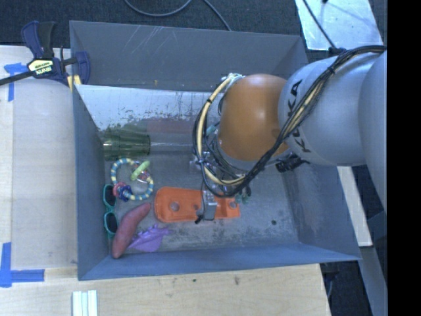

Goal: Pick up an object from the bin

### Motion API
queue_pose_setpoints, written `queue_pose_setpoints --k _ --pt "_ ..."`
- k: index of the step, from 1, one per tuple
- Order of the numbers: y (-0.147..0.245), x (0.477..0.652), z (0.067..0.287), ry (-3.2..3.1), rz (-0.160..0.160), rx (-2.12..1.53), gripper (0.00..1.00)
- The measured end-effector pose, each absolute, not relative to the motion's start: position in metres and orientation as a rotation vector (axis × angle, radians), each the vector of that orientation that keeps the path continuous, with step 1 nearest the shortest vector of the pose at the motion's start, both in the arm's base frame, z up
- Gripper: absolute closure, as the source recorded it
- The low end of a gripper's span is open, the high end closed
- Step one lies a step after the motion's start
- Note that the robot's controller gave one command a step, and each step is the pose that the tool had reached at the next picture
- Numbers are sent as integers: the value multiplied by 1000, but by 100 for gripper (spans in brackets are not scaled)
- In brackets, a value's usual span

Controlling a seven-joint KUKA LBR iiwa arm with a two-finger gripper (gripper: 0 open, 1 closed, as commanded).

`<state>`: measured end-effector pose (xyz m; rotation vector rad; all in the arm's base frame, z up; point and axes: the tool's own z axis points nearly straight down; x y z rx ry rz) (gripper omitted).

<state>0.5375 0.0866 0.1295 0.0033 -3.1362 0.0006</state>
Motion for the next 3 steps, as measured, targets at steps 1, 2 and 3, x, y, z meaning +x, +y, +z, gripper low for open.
queue_pose_setpoints --k 1,2,3 --pt "87 539 134 -3144 -1 1 0" --pt "76 526 74 -3124 2 -278 100" --pt "76 526 74 -3124 2 -278 100"
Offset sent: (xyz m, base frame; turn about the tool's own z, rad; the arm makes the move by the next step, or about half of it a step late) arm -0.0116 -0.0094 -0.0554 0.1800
